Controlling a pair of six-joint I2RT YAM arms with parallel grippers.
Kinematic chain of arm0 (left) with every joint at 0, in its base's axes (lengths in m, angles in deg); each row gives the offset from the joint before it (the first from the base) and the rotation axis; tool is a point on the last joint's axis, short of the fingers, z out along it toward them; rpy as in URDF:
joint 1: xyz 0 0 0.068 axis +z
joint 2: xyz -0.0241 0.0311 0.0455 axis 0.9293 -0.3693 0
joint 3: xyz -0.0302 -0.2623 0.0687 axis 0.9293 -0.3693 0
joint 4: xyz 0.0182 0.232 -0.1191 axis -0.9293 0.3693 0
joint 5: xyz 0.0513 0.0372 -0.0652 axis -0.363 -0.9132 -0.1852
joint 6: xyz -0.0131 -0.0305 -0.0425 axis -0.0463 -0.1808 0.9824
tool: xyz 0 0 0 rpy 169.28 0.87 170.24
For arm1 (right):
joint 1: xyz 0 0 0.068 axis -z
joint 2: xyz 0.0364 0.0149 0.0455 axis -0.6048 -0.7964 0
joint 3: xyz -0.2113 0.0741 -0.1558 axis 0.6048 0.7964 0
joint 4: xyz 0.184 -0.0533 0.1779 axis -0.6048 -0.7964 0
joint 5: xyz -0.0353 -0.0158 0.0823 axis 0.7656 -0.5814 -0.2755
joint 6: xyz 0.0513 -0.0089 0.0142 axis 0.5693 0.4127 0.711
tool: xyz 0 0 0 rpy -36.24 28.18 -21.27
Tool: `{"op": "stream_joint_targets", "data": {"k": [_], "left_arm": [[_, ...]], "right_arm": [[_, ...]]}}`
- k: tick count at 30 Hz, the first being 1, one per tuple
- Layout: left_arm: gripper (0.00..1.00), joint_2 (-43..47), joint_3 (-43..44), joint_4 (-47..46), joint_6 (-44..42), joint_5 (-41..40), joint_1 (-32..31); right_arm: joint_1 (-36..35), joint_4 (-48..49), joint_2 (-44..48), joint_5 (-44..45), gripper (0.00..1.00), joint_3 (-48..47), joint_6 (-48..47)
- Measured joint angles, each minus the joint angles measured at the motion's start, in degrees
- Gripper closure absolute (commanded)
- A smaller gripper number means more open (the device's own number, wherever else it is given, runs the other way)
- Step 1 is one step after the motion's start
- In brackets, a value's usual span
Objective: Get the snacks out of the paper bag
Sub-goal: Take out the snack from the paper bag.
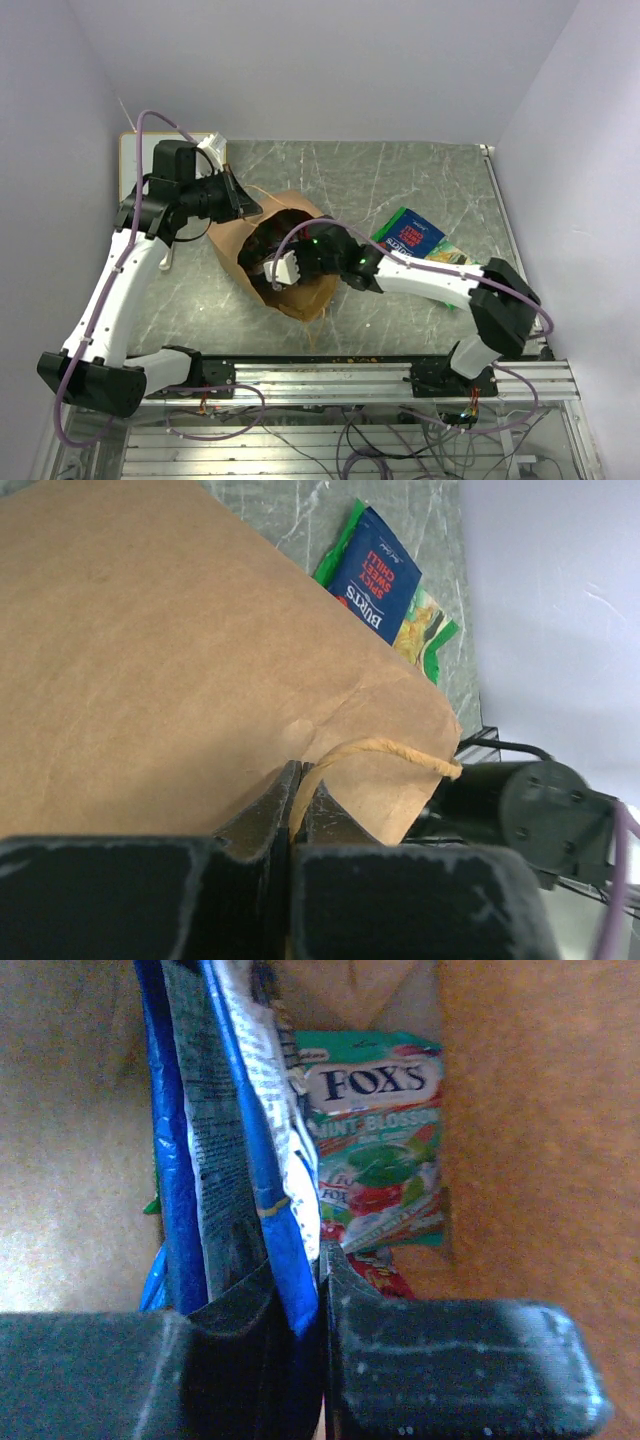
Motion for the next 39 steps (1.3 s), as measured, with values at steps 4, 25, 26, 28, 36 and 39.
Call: {"op": "stream_joint_targets", "data": {"k": [4, 25, 26, 28, 36, 39], "left_arm": [[0.93, 0.2, 0.0, -0.4, 1.3, -1.0, 0.0], [0.93, -0.5, 1.9, -1.8, 7.0, -4.9, 0.0], [0.93, -0.5, 1.9, -1.8, 7.0, -5.0, 0.0], [0.93, -0.5, 1.9, -1.7, 7.0, -5.2, 0.0], [0.93, -0.5, 1.9, 0.1, 5.0, -5.6, 0.0], [0.93, -0.5, 2.0, 1.2, 3.4, -5.6, 0.0]], "right_arm": [[0.1, -2.3, 6.3, -2.6, 1.0, 0.4, 2.4], [0.4, -35.0, 26.6, -11.3, 1.0, -15.5, 48.3], [0.7, -36.9, 26.7, -11.4, 1.0, -16.9, 50.9], [1.9, -40.4, 27.2, -11.4, 1.0, -19.3, 55.9], [22.6, -47.1, 27.9, -20.4, 1.0, -25.5, 68.5], [29.3, -47.3, 23.8, -22.1, 1.0, -30.1, 72.5]]}}
